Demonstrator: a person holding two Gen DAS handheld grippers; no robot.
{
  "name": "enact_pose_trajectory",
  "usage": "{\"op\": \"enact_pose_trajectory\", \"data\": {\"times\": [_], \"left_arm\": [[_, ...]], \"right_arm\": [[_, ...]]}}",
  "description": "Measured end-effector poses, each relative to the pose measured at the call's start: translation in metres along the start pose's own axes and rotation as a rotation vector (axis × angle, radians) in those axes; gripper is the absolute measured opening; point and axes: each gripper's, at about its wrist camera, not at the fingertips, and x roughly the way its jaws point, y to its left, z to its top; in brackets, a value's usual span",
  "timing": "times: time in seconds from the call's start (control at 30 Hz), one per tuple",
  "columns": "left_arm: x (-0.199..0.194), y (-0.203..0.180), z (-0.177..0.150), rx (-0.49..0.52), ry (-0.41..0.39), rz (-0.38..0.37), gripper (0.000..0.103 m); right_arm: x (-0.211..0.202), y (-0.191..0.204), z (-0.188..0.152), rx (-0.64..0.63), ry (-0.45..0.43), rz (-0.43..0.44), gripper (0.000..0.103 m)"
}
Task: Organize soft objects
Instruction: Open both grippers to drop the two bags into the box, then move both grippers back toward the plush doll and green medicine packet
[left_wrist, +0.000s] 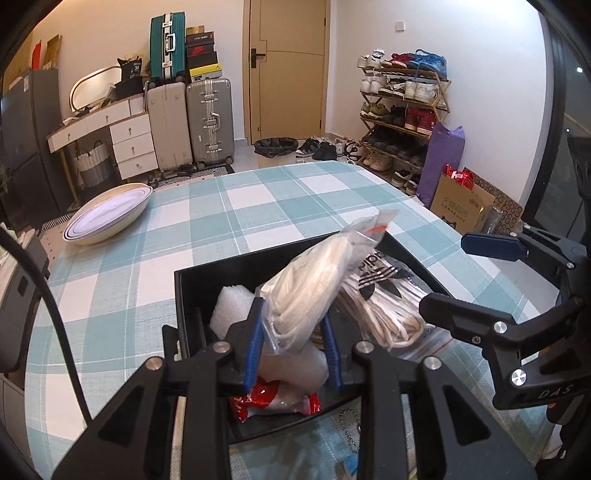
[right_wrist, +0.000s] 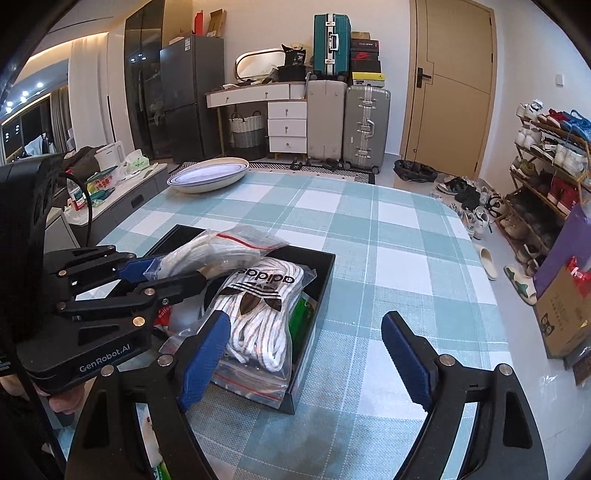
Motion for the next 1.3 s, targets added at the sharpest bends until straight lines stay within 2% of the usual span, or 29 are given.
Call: {"op": "enact_pose_trajectory", "data": {"times": [0.1,0.17,0.2,0.3,0.33,0.43,0.47,0.57,1.0,1.17,1.3], "left_arm": [[-0.005,0.003,-0.001,-0.027,0.016,-0.028,0.043],[-0.01,0.004,-0.003,-0.037,0.019,-0.037,0.055],[-0.014,0.005,-0.005,-0.04,0.017,-0.037,0.055],[-0.024,0.003,-0.009,-0.03,0.007,-0.034,0.058],[-0.028,0.003,-0.01,-0.024,0.0,-0.03,0.063],[-0.042,0.002,-0.014,-0.016,-0.044,-0.003,0.093],[-0.046,0.002,-0.015,-0.015,-0.062,0.003,0.095],[-0.057,0.004,-0.019,-0.012,-0.075,0.014,0.099],[-0.083,0.012,-0.046,-0.033,-0.081,0.026,0.103],[-0.087,0.009,-0.056,-0.012,-0.069,0.029,0.103],[-0.086,0.007,-0.063,-0.009,-0.044,0.024,0.103]], "right_arm": [[-0.005,0.0,-0.002,0.001,-0.003,0.0,0.086],[-0.008,-0.002,-0.003,0.005,-0.009,-0.002,0.09],[-0.011,-0.003,-0.004,0.011,-0.014,-0.001,0.094],[-0.018,-0.005,-0.005,0.033,-0.024,0.027,0.1],[-0.021,-0.005,-0.006,0.033,-0.023,0.032,0.101],[-0.028,-0.002,-0.012,0.015,-0.025,0.029,0.102],[-0.03,0.0,-0.014,0.009,-0.025,0.028,0.102],[-0.036,0.005,-0.021,-0.005,-0.019,0.031,0.102],[-0.053,0.021,-0.051,-0.035,0.001,0.037,0.102],[-0.054,0.026,-0.061,-0.044,0.029,0.043,0.102],[-0.051,0.033,-0.067,-0.087,0.074,0.085,0.102]]}}
